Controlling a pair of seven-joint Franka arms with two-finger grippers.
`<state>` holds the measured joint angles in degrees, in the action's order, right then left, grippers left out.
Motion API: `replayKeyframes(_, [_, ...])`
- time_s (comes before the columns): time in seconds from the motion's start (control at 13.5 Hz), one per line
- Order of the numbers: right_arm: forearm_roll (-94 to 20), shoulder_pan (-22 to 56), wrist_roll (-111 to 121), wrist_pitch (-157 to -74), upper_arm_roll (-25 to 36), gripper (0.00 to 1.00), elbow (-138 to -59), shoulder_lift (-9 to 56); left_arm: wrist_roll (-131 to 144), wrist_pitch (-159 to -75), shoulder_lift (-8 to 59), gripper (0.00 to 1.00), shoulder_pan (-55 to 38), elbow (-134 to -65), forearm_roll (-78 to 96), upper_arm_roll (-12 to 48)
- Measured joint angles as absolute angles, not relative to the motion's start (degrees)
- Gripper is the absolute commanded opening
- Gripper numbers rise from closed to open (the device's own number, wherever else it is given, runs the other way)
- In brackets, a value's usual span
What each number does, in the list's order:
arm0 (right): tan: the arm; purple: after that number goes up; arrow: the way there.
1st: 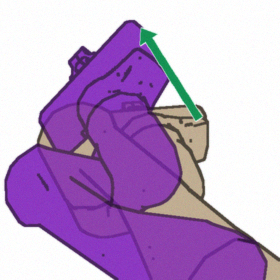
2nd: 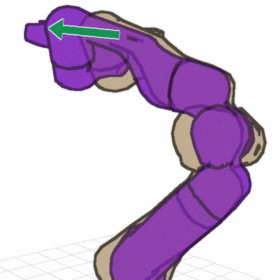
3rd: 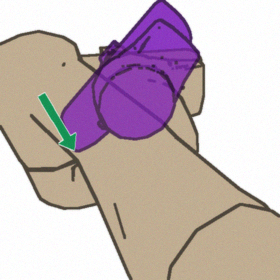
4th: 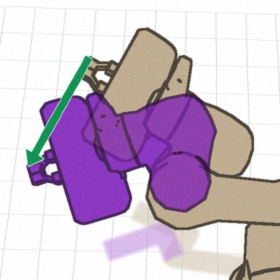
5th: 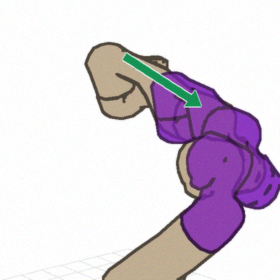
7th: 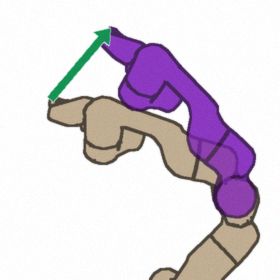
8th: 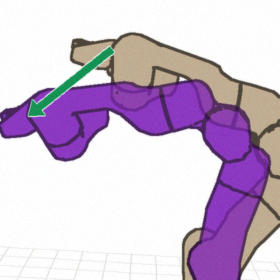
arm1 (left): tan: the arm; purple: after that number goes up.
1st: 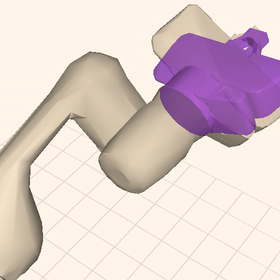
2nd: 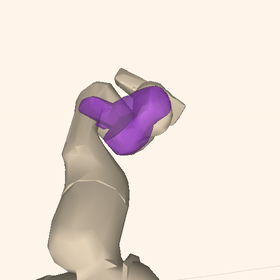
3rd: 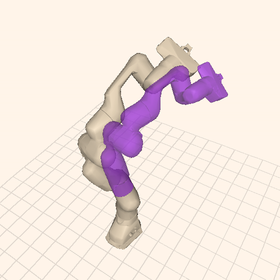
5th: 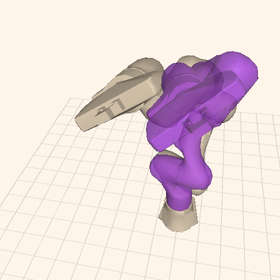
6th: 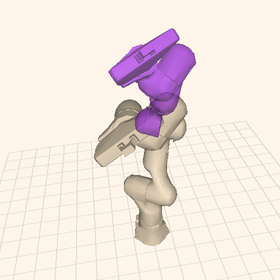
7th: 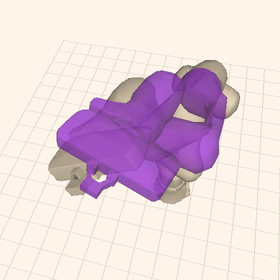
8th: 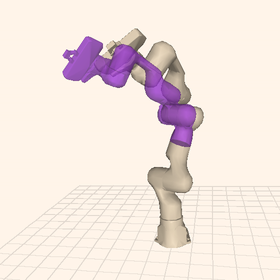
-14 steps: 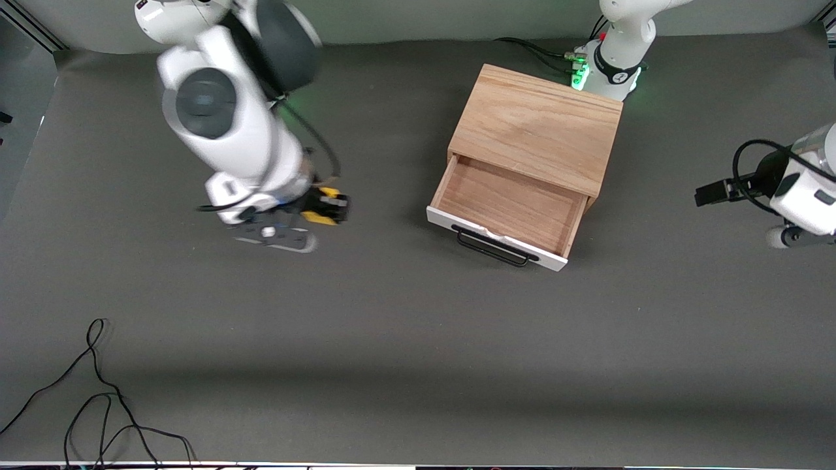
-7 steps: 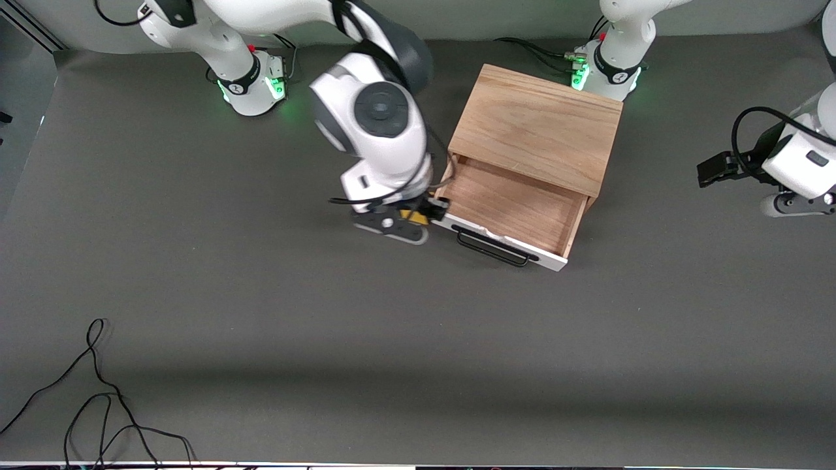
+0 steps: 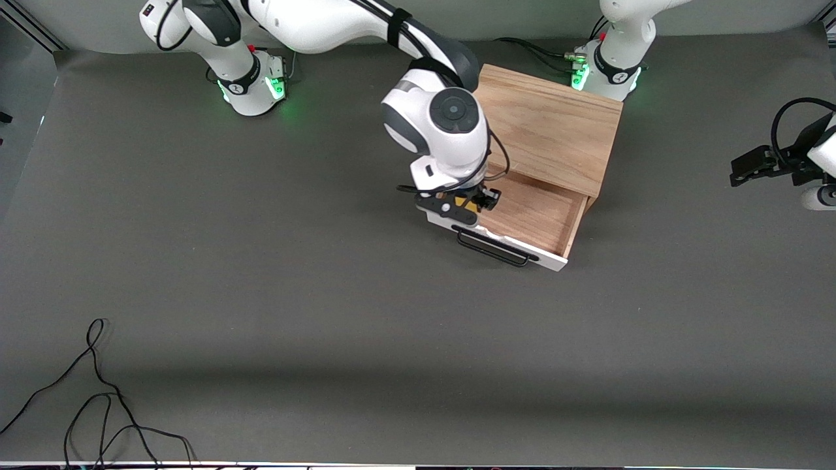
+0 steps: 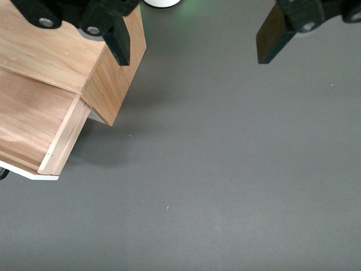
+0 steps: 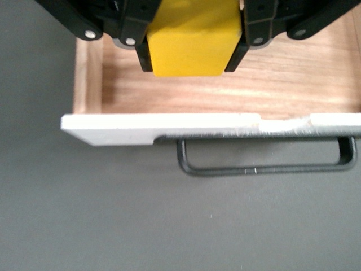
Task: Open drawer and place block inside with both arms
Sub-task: 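Carry the yellow cube with the right gripper over the open drawer, then lower the cube into the drawer and open the right gripper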
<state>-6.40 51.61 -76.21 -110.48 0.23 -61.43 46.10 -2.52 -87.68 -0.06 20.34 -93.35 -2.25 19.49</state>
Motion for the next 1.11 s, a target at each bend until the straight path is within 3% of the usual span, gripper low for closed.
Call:
replayKeyframes(0.44, [-6.4, 53.54, -80.44, -115.08, -0.05, 0.0, -61.2, 49.85, -2.86, -88.48, -0.05, 1.0, 18.07, -93.36, -1.88, 18.75])
replayKeyframes(0.67, [-6.4, 53.57, -80.57, -116.16, -0.04, 0.0, -60.87, 51.33, -2.86, -89.05, -0.05, 1.0, 5.64, -93.23, -1.79, 7.67])
replayKeyframes(0.74, [-6.4, 53.57, -80.58, -116.16, -0.04, 0.34, -60.73, 51.48, -2.86, -89.39, -0.05, 1.0, 2.88, -93.21, -1.75, 5.28])
replayKeyframes(0.81, [-6.4, 53.57, -80.58, -116.16, -0.04, 0.87, -60.7, 51.48, -2.85, -89.68, -0.05, 1.0, 1.05, -93.18, -1.73, 3.85])
replayKeyframes(0.89, [-6.4, 53.57, -80.59, -116.16, -0.04, 1.0, -60.68, 51.47, -2.84, -89.78, -0.05, 1.0, -0.35, -93.15, -1.72, 2.83])
replayKeyframes(1.11, [-6.4, 53.57, -80.62, -116.16, -0.04, 1.0, -60.53, 51.47, -2.79, -89.83, -0.05, 1.0, -2.23, -93.04, -1.52, 1.31])
